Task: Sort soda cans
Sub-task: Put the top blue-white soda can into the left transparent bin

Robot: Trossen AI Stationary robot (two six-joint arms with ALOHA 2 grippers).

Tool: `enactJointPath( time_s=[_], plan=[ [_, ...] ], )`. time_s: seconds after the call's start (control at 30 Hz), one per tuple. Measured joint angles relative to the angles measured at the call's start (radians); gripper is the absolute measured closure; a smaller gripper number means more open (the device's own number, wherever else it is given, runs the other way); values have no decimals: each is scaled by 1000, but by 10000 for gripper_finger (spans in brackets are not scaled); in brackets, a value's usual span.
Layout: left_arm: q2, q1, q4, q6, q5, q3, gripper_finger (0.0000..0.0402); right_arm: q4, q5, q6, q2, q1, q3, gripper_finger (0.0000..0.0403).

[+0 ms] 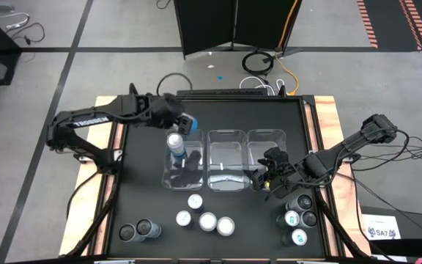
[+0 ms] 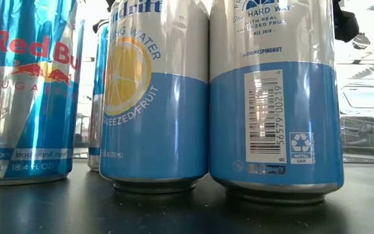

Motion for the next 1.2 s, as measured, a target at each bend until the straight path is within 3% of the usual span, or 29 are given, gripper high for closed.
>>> enactJointPath(
  time_s=[0.17, 0.4, 0.8, 1.2],
  plan=[
    [60, -85, 24, -74, -1, -16, 95, 0, -6, -2, 0, 0, 0, 14],
    [175, -102, 0, -123, 4, -17, 88, 0, -76, -13, 0, 2, 0, 14],
    [345, -52, 21, -66, 103, -17, 81, 9, -106, 1, 0, 22, 0, 14],
    [414, 4, 51, -18, 174, -16, 80, 8, -106, 3, 0, 37, 0, 14]
  ],
)
